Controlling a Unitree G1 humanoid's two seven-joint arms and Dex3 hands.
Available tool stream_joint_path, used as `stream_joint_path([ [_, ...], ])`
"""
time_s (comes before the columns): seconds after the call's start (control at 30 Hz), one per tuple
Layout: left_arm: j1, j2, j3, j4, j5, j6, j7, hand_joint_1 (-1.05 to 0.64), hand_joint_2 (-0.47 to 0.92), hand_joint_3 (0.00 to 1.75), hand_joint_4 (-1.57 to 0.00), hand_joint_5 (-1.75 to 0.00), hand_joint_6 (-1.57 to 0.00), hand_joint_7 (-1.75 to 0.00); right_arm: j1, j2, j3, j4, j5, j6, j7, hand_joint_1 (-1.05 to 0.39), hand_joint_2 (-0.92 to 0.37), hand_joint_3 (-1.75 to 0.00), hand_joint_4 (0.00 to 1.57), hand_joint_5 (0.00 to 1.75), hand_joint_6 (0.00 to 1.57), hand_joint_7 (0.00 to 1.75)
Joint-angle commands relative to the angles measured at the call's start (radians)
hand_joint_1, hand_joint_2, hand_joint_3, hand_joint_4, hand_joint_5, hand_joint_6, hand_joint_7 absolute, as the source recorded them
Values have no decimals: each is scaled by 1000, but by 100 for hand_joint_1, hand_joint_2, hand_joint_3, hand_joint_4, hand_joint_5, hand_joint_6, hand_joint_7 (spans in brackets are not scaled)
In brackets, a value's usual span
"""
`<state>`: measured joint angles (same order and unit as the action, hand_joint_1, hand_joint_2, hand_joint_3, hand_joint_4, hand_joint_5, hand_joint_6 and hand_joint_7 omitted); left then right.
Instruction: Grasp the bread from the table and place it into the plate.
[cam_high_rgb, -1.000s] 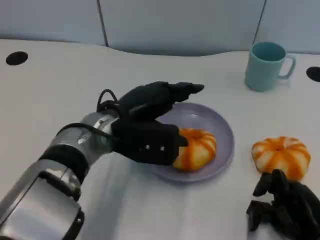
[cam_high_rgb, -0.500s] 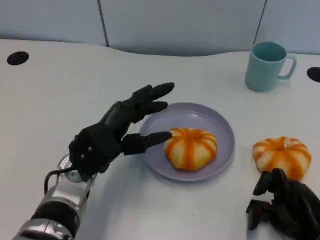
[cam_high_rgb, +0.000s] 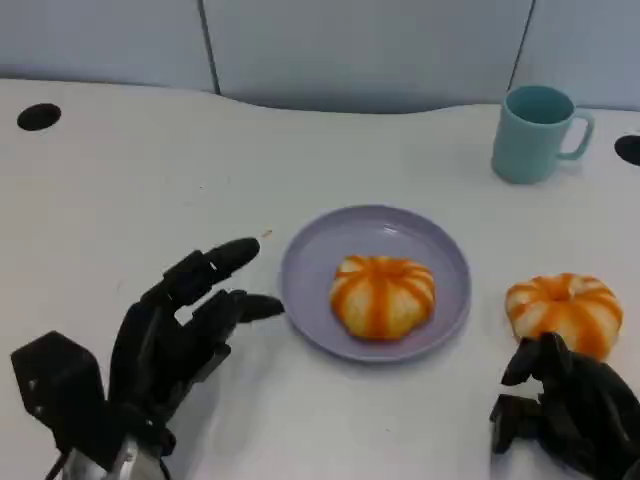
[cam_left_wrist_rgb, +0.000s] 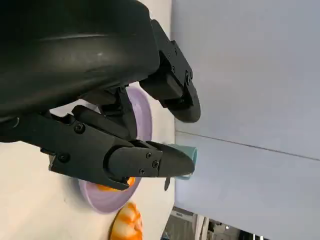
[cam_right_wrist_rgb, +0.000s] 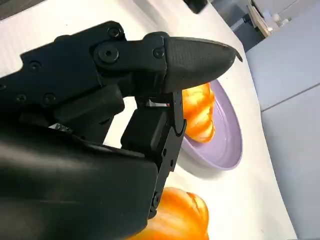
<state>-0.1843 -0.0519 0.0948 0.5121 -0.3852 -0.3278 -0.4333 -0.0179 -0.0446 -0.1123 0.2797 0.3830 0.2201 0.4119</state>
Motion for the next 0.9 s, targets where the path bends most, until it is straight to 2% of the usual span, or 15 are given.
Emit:
stream_joint_path([
  [0.03, 21, 2, 17, -69, -5, 55, 17, -59, 92, 39, -61, -125, -63, -68, 18, -5, -2, 21, -12, 13, -10, -45, -92, -46, 131, 118, 119, 107],
  [0.07, 49, 10, 20, -65, 27, 53, 45, -59, 92, 39, -61, -126, -63, -68, 13, -3, -2, 29, -11, 4, -5, -45, -92, -46, 131, 118, 119, 107],
  [0.1, 72, 16, 23, -63, 49, 60, 67, -60, 92, 50, -62, -154, -55, -113, 7, -2, -1, 39, -10, -9, 4, -45, -92, -46, 130, 119, 119, 107],
  [0.13, 86, 21, 29, -55, 52, 74, 72, -60, 92, 53, -62, -164, -50, -133, 1, -1, 0, 47, -11, -16, 7, -45, -92, -47, 129, 119, 119, 107],
  [0.2, 92, 20, 46, -51, 19, 127, 56, -60, 92, 50, -63, -172, -47, -150, -6, -2, 2, 53, -13, -15, 5, -46, -92, -46, 130, 119, 120, 106],
  [0.43, 90, 4, 89, -58, -38, 234, 45, -60, 92, 40, -73, -169, -53, -150, -17, -7, 5, 65, -18, -14, 3, -46, -92, -46, 131, 119, 121, 104],
  [0.63, 114, -12, 83, -112, -16, 293, 103, -61, 92, 45, -76, -174, -55, -157, -15, -15, 3, 68, -19, -24, 18, -46, -92, -46, 131, 119, 121, 104],
  [0.9, 92, -24, 86, -79, -5, 275, 100, -62, 92, 42, -77, -175, -51, -169, -26, -25, -12, 76, -11, 9, 4, -47, -92, -43, 131, 119, 121, 104],
])
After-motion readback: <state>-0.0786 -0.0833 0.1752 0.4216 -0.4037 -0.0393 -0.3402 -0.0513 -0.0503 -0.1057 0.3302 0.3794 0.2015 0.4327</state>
